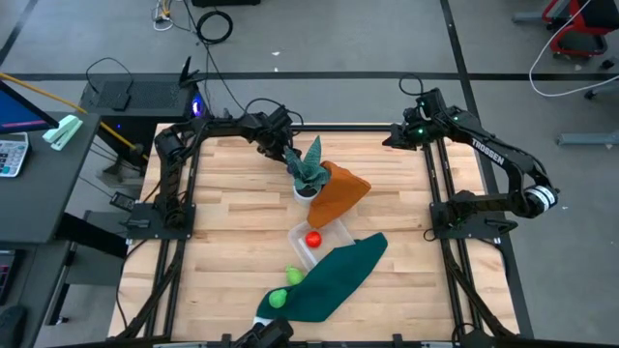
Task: Pick and placing Produce into tupperware
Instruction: Put the violet eggplant into the transparent bin
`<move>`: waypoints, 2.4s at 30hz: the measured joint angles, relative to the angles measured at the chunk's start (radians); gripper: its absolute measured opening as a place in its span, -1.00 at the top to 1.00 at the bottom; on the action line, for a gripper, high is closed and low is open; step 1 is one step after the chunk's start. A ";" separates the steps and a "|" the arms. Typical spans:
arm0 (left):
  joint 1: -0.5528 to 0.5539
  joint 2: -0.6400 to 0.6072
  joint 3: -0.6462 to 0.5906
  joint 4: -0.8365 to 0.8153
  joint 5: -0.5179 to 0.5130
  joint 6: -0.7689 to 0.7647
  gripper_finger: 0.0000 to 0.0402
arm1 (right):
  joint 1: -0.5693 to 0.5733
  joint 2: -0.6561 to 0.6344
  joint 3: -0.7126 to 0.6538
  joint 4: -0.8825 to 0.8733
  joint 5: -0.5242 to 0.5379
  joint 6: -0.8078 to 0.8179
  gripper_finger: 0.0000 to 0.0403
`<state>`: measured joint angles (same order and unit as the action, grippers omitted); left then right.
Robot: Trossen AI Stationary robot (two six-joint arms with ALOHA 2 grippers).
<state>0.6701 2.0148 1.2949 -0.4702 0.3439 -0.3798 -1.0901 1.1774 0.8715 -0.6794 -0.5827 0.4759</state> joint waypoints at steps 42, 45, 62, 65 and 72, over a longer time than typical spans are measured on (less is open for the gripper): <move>0.001 0.001 0.000 0.002 -0.003 0.009 -0.53 | 0.000 0.000 0.000 -0.001 0.005 0.003 0.00; 0.001 0.001 0.000 0.002 -0.003 0.009 -0.53 | 0.000 0.000 0.000 -0.001 0.005 0.003 0.00; -0.001 0.002 0.000 0.002 0.028 0.008 -0.51 | 0.000 0.000 0.000 -0.001 0.005 0.002 0.00; -0.008 0.002 0.000 0.005 0.034 0.009 -0.49 | 0.000 0.000 0.000 -0.001 0.005 0.002 0.00; -0.030 0.002 0.001 0.026 0.043 0.016 -0.48 | 0.000 0.000 0.000 -0.001 0.005 0.002 0.00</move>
<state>0.6400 2.0163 1.2957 -0.4439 0.3868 -0.3634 -1.0897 1.1774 0.8715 -0.6807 -0.5774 0.4782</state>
